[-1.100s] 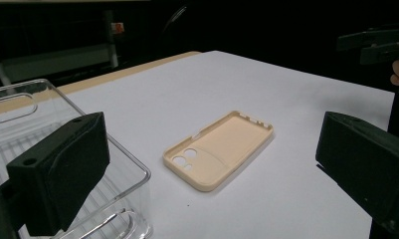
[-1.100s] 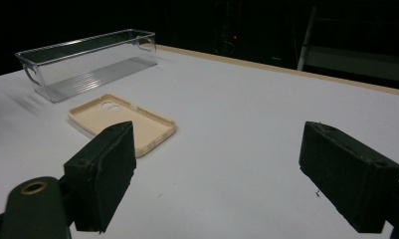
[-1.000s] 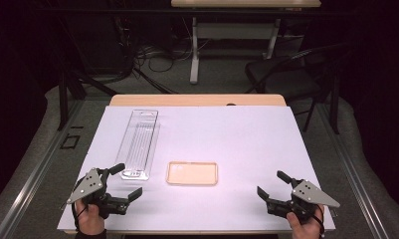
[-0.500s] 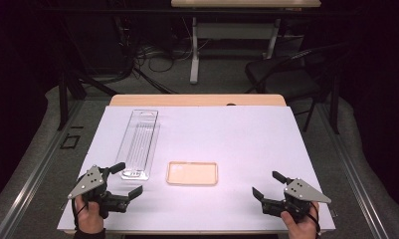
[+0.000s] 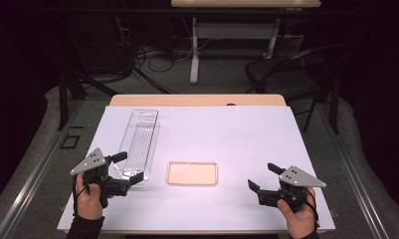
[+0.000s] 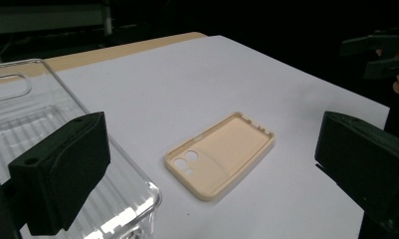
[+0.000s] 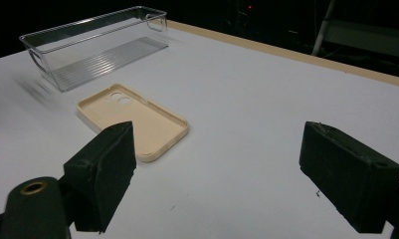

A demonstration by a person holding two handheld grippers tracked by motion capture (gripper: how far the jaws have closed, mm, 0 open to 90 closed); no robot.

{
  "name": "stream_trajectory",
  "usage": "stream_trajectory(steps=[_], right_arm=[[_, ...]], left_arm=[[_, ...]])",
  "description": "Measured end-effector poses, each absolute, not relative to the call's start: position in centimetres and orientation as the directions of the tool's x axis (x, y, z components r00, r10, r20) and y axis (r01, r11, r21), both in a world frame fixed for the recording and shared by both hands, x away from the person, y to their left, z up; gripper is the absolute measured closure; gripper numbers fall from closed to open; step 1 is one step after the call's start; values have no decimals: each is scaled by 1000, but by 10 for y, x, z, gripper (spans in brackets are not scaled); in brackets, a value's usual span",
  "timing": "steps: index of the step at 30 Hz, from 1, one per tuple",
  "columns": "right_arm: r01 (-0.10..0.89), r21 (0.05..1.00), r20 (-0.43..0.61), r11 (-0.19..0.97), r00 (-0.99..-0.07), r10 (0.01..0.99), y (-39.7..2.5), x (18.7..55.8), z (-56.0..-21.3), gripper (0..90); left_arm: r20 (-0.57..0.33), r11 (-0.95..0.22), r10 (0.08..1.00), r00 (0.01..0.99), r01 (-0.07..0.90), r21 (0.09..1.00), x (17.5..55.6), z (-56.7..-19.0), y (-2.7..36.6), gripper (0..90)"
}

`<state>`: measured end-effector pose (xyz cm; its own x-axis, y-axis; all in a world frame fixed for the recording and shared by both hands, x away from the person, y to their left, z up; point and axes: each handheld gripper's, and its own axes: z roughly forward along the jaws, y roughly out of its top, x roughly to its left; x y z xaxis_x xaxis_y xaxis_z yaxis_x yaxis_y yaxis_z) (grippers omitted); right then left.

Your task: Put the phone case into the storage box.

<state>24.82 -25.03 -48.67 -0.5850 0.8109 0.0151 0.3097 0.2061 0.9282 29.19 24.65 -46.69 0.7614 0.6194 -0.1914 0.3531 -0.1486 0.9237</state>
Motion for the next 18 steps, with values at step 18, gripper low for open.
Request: stream_trajectory(steps=[18], right_arm=[[340,902,4,266,-622,783,-225,294,-450,144]], left_arm=[[-178,-193,617,767,367,910,333,-428,222,51]])
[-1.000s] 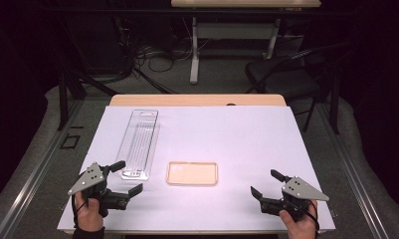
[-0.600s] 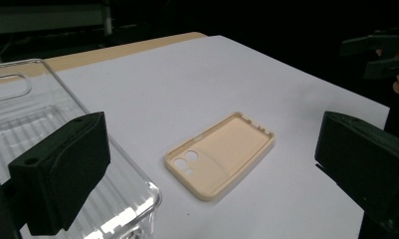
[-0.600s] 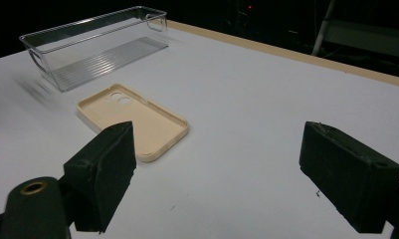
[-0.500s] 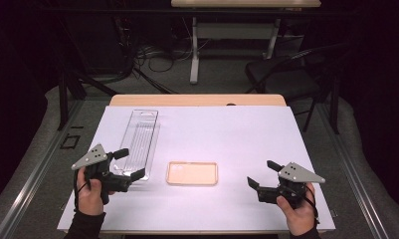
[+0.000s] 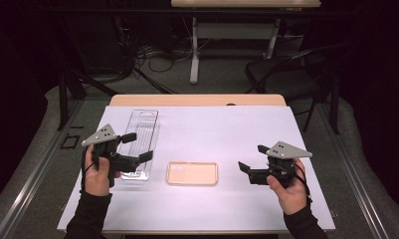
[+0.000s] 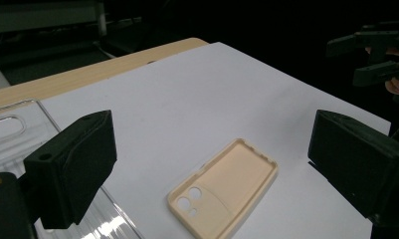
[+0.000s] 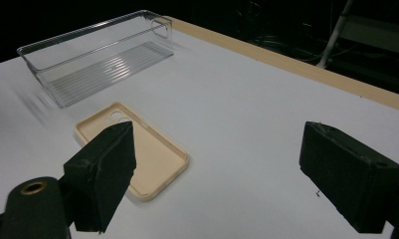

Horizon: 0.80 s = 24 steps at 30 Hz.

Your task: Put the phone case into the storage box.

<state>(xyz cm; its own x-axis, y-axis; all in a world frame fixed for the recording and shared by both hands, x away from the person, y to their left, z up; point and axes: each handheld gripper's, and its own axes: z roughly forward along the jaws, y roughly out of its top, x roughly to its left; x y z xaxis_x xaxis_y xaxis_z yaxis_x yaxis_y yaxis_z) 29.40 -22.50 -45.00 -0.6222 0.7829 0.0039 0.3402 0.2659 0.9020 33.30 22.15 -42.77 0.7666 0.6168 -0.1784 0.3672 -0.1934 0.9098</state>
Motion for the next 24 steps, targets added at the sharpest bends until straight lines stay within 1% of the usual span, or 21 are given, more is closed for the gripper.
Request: stream_trajectory(steps=[4,6,13,16,18,21,24], right_arm=[[351,895,6,274,-625,780,-216,304,-447,144],[367,886,14,283,-631,776,-210,312,-444,144],[402,865,35,299,-645,764,-197,328,-437,144],[411,859,43,305,-651,758,-193,333,-436,144],[418,851,51,318,-669,742,-189,337,-436,142],[422,840,38,342,-673,739,-182,344,-437,138],[425,833,28,353,-671,741,-179,348,-437,132]], left_arm=[[-173,-204,608,775,364,909,343,-421,217,51],[-195,-195,594,781,375,906,349,-418,213,51],[-227,-216,567,792,409,887,361,-415,208,51],[-234,-202,574,785,413,888,366,-412,207,51],[-220,-205,592,775,408,890,369,-410,205,51],[-202,-211,605,770,400,892,374,-408,205,50],[-211,-203,605,767,405,891,375,-409,206,34]])
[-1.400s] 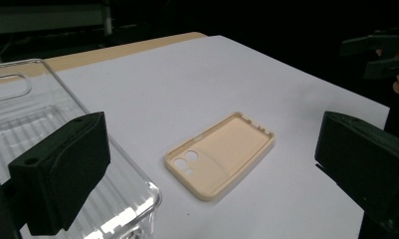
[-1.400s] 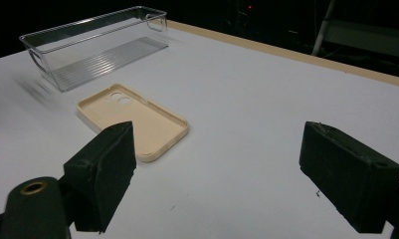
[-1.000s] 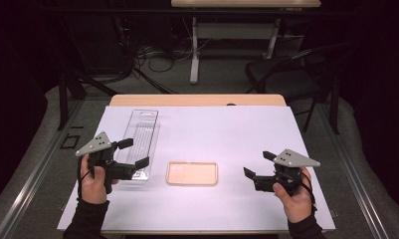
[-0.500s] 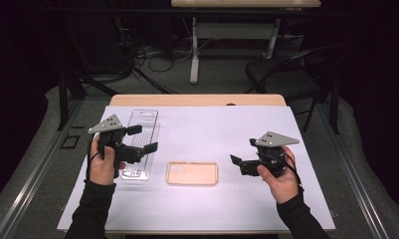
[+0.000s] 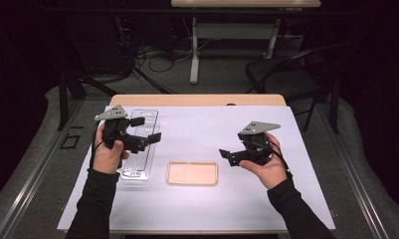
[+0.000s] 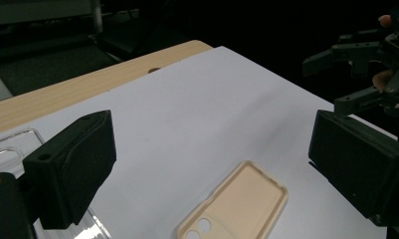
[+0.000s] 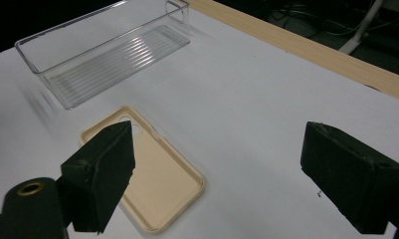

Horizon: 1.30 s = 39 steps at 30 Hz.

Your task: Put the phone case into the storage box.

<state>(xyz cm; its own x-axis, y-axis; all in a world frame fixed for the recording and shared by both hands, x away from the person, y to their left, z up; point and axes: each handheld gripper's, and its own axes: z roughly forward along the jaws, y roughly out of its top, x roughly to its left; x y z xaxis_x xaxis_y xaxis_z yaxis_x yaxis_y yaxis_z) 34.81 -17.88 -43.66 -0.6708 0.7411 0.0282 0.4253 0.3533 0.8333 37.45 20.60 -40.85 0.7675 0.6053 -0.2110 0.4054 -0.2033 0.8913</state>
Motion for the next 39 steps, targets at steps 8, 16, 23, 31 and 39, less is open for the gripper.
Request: stream_trajectory(steps=[8,16,23,31,39], right_arm=[[422,805,-27,417,-676,737,-163,358,-431,139],[404,753,-82,519,-725,683,-145,364,-432,266],[390,715,-86,580,-775,627,-135,371,-438,380],[349,688,-142,636,-795,590,-123,374,-442,421],[362,674,-141,644,-793,593,-121,380,-446,424]], left_arm=[[-165,-290,623,765,422,859,371,-415,201,5],[-161,-269,611,775,394,879,363,-413,200,6],[-131,-282,639,758,389,877,359,-414,198,20],[-105,-315,654,750,395,863,361,-419,194,51],[-107,-309,659,745,397,864,361,-421,195,51]])
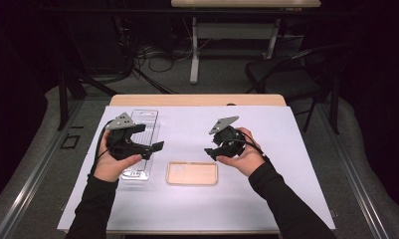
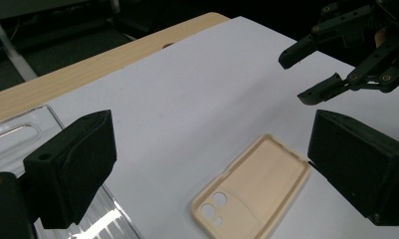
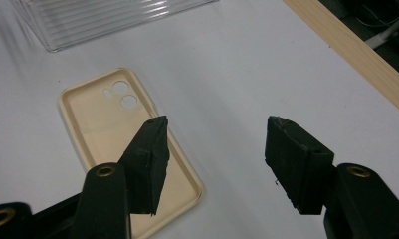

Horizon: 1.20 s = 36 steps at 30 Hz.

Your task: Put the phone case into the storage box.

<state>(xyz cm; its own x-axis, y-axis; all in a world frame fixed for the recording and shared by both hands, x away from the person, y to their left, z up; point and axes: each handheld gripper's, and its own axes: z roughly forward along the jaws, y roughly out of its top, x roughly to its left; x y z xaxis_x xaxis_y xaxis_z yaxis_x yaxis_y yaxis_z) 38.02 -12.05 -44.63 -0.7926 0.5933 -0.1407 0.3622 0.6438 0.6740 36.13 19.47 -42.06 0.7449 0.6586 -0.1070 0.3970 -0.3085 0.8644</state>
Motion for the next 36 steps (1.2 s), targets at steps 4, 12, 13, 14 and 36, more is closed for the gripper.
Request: stream_trajectory(steps=[4,12,13,14,36], right_arm=[[360,649,-145,671,-806,573,-119,385,-451,431],[347,571,-151,744,-846,511,-113,395,-454,473],[342,548,-162,763,-852,498,-111,396,-454,474],[332,511,-184,792,-858,479,-108,398,-454,484],[231,333,-173,914,-938,300,-74,414,-483,651]], left_arm=[[-108,-311,660,743,402,861,362,-422,196,51],[-108,-318,660,743,407,856,363,-423,195,52],[-107,-319,660,743,407,856,363,-423,195,52],[-106,-318,662,742,407,856,363,-423,196,57],[-103,-326,669,736,415,849,365,-425,199,58]])
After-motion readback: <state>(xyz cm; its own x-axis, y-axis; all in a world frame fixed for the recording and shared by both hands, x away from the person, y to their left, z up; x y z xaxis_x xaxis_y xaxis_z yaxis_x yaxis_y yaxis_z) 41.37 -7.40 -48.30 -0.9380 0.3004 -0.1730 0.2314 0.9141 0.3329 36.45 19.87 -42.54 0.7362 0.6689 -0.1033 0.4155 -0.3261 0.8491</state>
